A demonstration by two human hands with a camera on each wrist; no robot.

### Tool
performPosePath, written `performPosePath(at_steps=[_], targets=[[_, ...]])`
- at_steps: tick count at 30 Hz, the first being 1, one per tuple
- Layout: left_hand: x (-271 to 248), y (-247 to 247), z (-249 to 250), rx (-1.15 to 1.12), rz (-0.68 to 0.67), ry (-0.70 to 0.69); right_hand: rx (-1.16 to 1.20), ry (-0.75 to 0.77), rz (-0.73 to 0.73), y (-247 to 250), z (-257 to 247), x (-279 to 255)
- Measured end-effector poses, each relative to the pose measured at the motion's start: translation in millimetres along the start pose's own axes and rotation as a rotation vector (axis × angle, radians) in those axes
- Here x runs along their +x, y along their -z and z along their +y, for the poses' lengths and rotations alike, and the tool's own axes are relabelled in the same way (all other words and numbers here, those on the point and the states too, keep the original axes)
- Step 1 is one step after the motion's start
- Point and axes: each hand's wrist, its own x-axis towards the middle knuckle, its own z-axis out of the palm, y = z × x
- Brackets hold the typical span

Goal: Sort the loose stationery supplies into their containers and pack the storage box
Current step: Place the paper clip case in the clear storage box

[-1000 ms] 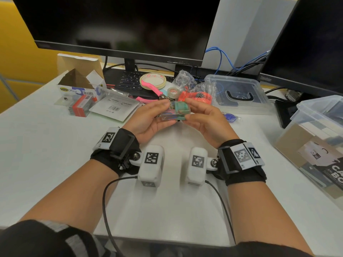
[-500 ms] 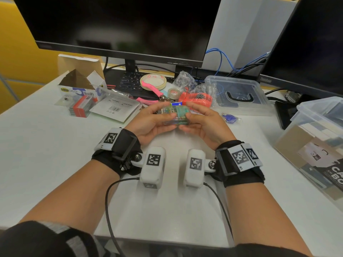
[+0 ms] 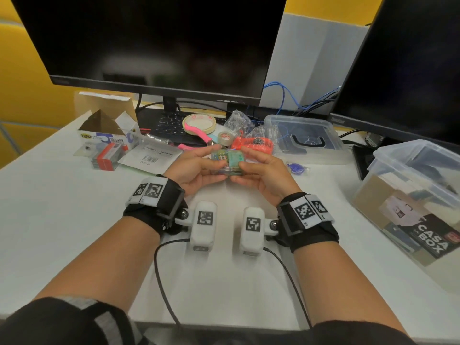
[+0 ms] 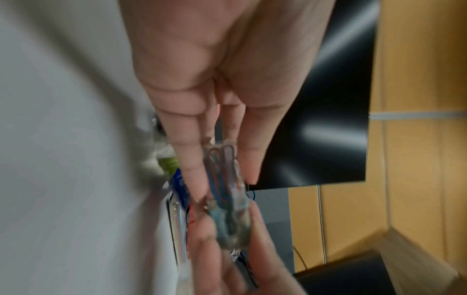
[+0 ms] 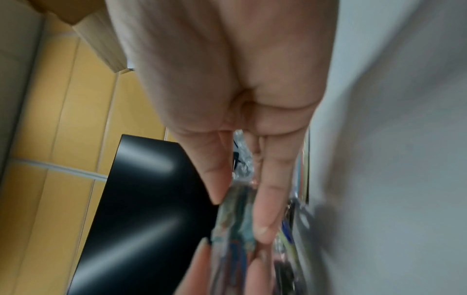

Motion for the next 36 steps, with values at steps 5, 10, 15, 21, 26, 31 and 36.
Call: performPosePath(at_steps=[5, 10, 15, 21, 26, 31, 36], targets=[[7, -38, 33, 0.072, -0.088, -0.066, -0.123, 0.045, -0.054, 20, -49, -10], [25, -106, 62, 0.059, -0.131, -0.155, -0.226, 0.198, 0.054, 48, -110, -33], [39, -179, 69, 0.173, -0.190, -0.220, -0.414, 0.257, 0.184, 82, -164, -65], [37, -256, 42, 0.837, -0.294, -0.447, -0.786, 0.150, 0.510, 146, -213, -110], [46, -290, 5, 1.538, -0.415, -0.594, -1.162, -0.172, 0.588, 180, -224, -130], [51, -308, -13, 1.645, -0.478, -0.565, -1.466, -0.350, 0.691, 199, -221, -130], [57, -304, -22, 1.631, -0.469, -0.487, -1.724, -0.446, 0.679, 224, -214, -123]])
